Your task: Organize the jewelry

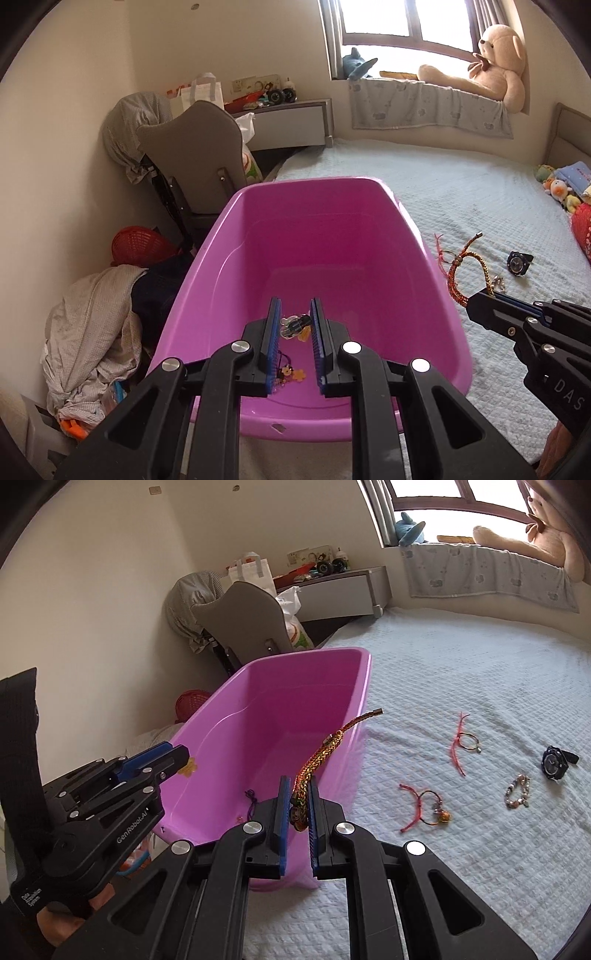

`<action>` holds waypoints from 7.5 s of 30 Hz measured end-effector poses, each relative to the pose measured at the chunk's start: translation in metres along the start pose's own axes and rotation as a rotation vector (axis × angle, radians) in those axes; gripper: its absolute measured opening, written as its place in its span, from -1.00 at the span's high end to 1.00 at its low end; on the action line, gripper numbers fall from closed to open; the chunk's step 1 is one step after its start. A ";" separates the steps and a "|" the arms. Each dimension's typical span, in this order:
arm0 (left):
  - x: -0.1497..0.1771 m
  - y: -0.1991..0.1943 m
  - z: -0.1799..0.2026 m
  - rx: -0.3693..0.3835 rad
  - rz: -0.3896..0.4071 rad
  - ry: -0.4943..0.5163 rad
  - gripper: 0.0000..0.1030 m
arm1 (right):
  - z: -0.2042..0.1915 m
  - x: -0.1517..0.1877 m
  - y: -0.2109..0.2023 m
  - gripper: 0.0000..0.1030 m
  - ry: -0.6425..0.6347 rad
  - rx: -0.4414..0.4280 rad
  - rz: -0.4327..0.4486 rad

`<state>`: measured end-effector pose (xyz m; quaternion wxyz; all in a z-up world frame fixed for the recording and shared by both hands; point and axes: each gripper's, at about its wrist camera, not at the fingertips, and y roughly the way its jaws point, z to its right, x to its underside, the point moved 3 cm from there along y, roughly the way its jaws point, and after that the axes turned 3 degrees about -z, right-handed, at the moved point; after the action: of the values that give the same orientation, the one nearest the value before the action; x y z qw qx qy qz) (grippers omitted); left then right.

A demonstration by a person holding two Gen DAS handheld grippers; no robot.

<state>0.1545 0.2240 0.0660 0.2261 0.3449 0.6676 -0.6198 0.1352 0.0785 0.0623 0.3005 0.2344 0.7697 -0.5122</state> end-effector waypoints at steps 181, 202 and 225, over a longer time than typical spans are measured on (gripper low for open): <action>0.051 0.239 0.248 0.015 -0.289 -0.158 -0.36 | 0.349 0.054 0.124 0.05 0.068 0.444 -0.190; 0.057 0.198 0.250 0.130 -0.298 -0.140 0.72 | 0.348 0.067 0.073 0.79 0.237 0.317 -0.113; 0.050 0.108 0.251 0.217 -0.229 -0.062 0.72 | 0.304 0.074 0.000 0.79 0.223 0.324 -0.053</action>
<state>0.1700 -0.0149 -0.0762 0.1358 0.2698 0.6244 -0.7204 0.1501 -0.2004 -0.0793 0.1579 0.3149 0.7115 -0.6080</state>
